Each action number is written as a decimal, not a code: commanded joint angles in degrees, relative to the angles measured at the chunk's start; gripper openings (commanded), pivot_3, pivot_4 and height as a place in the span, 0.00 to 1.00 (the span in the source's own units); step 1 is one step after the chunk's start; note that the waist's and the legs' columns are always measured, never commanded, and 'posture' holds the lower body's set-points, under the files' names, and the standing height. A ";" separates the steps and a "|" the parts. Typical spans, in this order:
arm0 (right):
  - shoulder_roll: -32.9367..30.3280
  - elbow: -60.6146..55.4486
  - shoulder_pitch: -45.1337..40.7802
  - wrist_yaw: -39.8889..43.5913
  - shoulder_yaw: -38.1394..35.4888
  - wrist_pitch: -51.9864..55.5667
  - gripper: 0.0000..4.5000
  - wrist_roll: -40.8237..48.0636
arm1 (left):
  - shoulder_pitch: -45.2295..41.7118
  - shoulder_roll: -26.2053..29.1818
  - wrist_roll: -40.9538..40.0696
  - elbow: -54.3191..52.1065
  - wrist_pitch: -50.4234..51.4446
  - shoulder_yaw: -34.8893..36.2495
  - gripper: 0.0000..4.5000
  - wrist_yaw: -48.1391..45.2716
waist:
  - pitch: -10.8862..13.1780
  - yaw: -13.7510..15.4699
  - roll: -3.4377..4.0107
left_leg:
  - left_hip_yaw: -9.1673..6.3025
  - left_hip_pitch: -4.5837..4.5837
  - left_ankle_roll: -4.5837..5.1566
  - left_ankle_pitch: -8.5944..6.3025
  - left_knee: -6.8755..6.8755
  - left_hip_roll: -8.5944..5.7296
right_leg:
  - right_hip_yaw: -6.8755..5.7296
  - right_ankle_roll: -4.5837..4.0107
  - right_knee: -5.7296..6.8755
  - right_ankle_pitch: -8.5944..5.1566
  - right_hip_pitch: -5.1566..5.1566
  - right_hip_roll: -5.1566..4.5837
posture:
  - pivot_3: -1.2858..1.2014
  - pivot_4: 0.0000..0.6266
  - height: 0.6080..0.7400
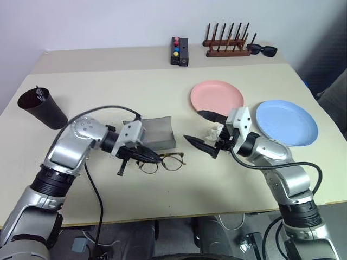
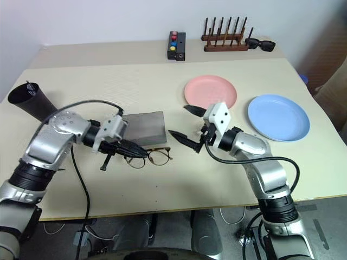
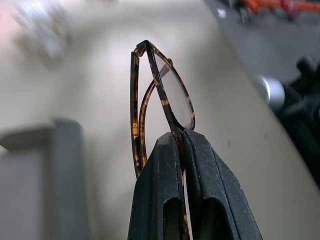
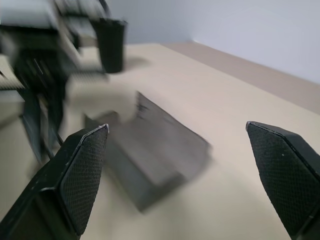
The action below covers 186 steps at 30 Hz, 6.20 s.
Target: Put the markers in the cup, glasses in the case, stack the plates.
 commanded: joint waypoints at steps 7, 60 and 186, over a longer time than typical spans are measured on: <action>-0.16 -0.11 -0.36 1.61 -0.59 -1.93 1.00 0.08 | -10.15 1.75 10.56 15.91 -11.39 1.63 0.00 7.74 | 0.00 -0.41 0.01 | 0.02 0.04 0.00 0.00 -0.03 0.00 | 0.00 0.00 0.02 0.00 -0.01 0.01 | 0.52 0.24 0.95; 3.05 -3.05 -0.25 0.71 2.67 -0.73 1.00 -0.08 | -17.71 -6.05 22.39 41.63 -26.09 4.08 0.01 26.40 | 0.00 -0.27 0.00 | 0.01 0.03 0.00 0.00 0.01 -0.02 | 0.01 0.03 0.07 0.01 -0.01 0.01 | 0.52 0.24 0.95; -8.69 8.21 1.13 -3.01 3.06 -1.66 0.99 -21.67 | 19.64 -15.54 -9.57 -11.97 -0.43 12.02 0.00 33.41 | -0.01 1.35 0.06 | 0.28 0.06 0.04 -0.02 0.01 -0.03 | 0.28 -0.20 -0.57 -0.07 0.27 -0.01 | 0.52 0.24 0.95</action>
